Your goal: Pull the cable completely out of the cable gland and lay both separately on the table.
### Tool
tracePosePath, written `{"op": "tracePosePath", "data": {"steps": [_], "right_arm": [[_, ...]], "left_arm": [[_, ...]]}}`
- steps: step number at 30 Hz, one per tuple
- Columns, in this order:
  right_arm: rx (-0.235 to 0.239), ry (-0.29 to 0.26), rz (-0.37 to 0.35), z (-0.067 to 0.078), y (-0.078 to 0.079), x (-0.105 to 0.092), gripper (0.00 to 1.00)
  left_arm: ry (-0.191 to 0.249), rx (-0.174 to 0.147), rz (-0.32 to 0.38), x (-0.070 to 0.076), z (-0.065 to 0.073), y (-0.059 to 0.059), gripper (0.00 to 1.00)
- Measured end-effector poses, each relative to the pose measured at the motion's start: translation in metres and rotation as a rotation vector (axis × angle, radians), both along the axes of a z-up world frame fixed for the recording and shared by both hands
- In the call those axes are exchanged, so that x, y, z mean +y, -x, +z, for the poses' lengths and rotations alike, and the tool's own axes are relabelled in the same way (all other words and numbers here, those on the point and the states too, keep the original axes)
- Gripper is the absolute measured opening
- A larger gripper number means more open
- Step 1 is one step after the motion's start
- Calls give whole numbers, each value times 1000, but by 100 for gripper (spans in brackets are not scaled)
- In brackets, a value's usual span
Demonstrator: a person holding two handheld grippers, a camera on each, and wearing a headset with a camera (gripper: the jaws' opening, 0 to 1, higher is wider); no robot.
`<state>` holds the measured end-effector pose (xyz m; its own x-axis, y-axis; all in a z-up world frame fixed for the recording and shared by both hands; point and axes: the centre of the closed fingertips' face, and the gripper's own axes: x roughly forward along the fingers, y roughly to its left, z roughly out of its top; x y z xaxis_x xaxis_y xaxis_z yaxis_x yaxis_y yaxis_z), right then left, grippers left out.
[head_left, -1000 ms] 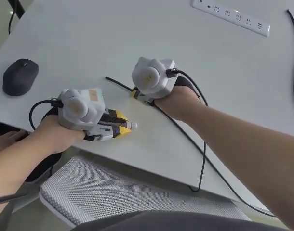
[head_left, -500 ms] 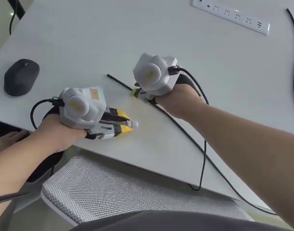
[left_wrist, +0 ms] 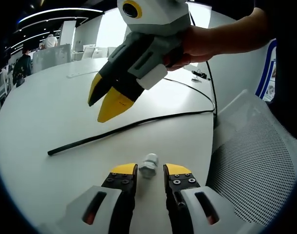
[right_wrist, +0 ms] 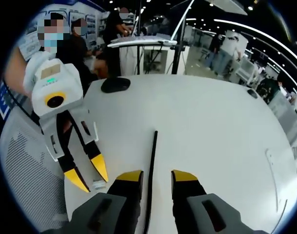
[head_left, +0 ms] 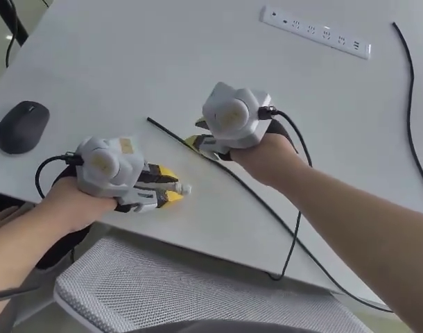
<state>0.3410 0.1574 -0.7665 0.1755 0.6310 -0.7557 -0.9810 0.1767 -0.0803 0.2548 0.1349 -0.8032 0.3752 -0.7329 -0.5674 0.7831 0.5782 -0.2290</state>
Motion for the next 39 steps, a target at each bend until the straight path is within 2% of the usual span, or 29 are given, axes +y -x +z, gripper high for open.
{"op": "tracePosePath", "data": {"steps": [4, 10, 15, 23, 26, 33, 37, 39], "right_arm": [[-7, -43, -35, 12, -3, -10, 24], [-3, -101, -87, 33, 1, -27, 27], [6, -144, -136, 47, 4, -44, 33], [17, -244, -233, 77, 10, -70, 39], [34, -289, -274, 86, 15, -81, 42], [26, -338, -335, 102, 29, -115, 48], [41, -372, -397, 107, 36, -135, 50], [44, -379, -419, 107, 39, -142, 51]], "left_arm": [[2, -6, 10, 1, 5, -1, 25], [0, -19, 25, 3, 13, -3, 32], [16, -21, 32, 3, 23, -3, 36], [55, -28, 47, -1, 45, 1, 43], [97, -30, 67, -2, 59, 1, 45], [125, -44, 93, 0, 83, 6, 53], [126, -50, 109, 2, 89, 8, 61], [137, -41, 104, 2, 93, 11, 60]]}}
